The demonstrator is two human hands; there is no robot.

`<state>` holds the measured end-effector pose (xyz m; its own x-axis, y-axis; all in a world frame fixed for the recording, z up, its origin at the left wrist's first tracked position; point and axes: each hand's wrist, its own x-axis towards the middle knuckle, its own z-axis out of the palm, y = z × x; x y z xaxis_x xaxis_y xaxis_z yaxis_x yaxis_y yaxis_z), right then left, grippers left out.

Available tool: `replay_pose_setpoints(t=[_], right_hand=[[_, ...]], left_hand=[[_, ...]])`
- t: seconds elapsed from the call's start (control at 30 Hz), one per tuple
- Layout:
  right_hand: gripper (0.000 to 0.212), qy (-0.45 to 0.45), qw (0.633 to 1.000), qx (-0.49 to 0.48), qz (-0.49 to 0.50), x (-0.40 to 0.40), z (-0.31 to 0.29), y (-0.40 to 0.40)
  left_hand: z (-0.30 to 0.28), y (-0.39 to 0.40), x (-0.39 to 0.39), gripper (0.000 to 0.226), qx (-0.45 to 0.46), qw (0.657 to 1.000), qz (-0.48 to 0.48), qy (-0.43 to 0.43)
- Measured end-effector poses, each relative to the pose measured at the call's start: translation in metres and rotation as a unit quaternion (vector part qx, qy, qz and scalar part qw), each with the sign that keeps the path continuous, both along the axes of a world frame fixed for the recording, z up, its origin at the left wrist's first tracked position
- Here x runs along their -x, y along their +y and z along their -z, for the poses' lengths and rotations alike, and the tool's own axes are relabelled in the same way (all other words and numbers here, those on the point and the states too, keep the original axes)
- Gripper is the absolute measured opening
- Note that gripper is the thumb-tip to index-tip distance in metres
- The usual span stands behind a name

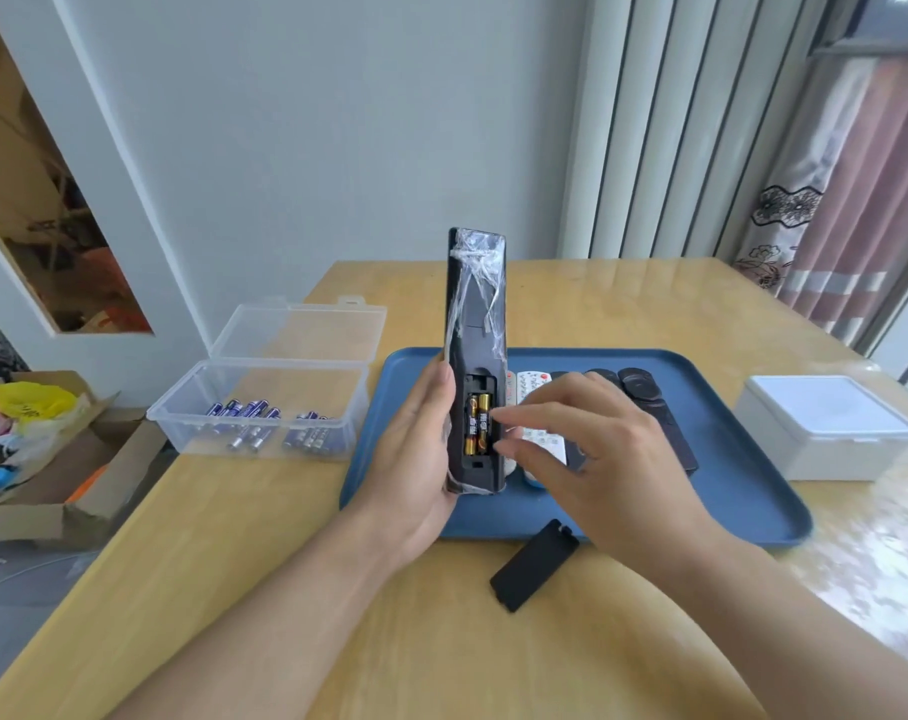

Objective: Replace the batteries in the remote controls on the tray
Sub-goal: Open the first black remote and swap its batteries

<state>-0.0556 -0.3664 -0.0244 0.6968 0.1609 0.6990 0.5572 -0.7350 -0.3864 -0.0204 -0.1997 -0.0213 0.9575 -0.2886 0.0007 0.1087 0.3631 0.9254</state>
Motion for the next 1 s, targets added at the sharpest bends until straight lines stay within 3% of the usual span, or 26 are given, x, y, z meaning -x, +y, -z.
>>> replay_pose_setpoints(t=[1.0], right_hand=[[0.014, -0.066, 0.995, 0.072, -0.036, -0.012, 0.0, 0.001]], left_hand=[[0.004, -0.002, 0.004, 0.04, -0.006, 0.998, 0.07, 0.003]])
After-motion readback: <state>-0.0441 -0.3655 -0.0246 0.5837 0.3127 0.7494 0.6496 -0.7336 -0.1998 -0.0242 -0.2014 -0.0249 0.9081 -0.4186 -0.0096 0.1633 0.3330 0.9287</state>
